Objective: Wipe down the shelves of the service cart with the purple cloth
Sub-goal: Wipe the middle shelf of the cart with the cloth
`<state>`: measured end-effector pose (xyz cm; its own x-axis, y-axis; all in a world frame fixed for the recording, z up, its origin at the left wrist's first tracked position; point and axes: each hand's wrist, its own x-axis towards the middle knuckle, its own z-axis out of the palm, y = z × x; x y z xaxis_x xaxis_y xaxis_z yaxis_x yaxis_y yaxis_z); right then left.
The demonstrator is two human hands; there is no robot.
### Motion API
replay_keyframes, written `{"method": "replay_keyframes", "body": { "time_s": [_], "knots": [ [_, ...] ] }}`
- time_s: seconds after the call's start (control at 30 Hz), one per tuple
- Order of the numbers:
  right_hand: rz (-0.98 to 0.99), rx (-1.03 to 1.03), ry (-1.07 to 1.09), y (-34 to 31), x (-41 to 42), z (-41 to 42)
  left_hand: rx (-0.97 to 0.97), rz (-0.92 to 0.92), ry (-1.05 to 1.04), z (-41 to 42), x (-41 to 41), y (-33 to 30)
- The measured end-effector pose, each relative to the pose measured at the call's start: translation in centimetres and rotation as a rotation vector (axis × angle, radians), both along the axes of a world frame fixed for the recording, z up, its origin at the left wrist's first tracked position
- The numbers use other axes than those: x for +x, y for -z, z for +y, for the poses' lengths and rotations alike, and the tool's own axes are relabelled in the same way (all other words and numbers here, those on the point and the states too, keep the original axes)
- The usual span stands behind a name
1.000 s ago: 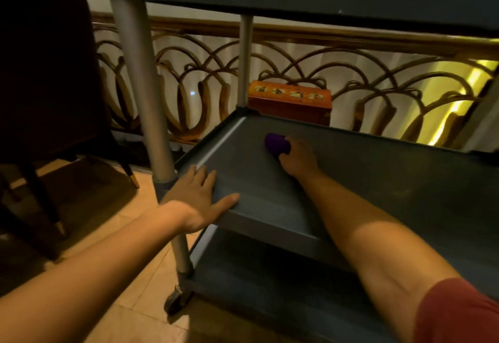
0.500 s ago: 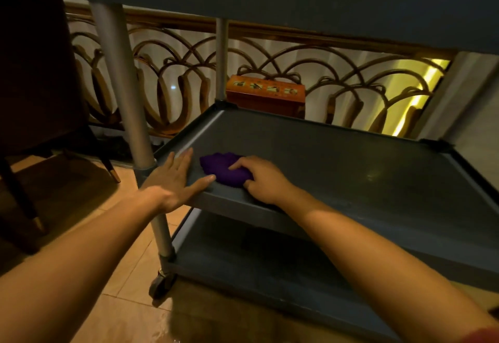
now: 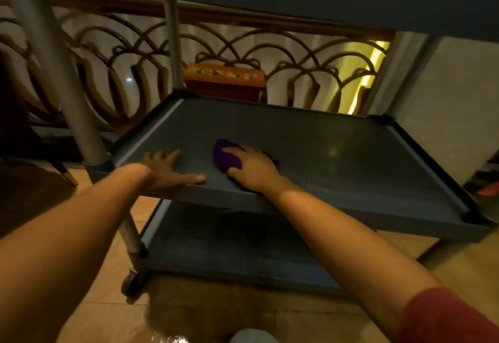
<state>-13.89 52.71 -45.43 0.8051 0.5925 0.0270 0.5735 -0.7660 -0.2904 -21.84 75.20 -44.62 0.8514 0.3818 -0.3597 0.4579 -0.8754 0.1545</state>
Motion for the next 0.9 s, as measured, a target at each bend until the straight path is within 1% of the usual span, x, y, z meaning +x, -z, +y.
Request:
{"method": "replay_keyframes", "body": {
  "time_s": [0.07,0.13,0.2,0.33,0.4,0.47,0.53,0.6,0.63,0.7,0.77,0.9],
  "knots": [
    [0.017,0.005,0.008,-0.4,0.3,-1.8,0.039,0.045,0.010,0.2,0.0,0.0],
    [-0.019,-0.012,0.081,-0.5,0.2,-4.5,0.055,0.060,0.025,0.2,0.2,0.1],
    [-0.051,-0.032,0.208,-0.4,0.4,-8.4,0.063,0.058,0.031,0.3,0.3,0.3],
    [-0.008,-0.079,0.502,-0.8,1.2,-18.8,0.080,0.085,0.038,0.4,0.3,0.0],
    [-0.001,-0.073,0.602,-1.0,0.9,-22.9,0.102,0.091,0.044,0.2,0.2,-0.2],
    [-0.010,-0.008,0.622,-1.0,0.4,-24.1,0.110,0.065,0.057,-0.6,0.1,-0.8],
    [-0.052,0.116,0.601,-1.0,0.2,-22.3,0.045,-0.011,0.130,-3.2,0.7,-1.4],
    [-0.079,0.212,0.499,-1.1,0.3,-18.2,-0.040,-0.072,0.230,-7.2,2.0,-1.5],
    [-0.061,0.213,0.424,-1.1,0.2,-15.6,-0.061,-0.074,0.260,-9.1,2.3,-1.4],
    [-0.009,0.080,0.354,-0.7,0.0,-11.8,-0.035,-0.047,0.258,-11.7,2.6,-0.6],
    [0.012,-0.056,0.368,-0.5,0.1,-11.4,-0.007,-0.026,0.226,-12.0,2.9,0.3],
    [-0.038,-0.197,0.467,-0.8,0.2,-18.6,0.027,-0.006,0.245,-11.0,3.4,1.2]
  ]
}}
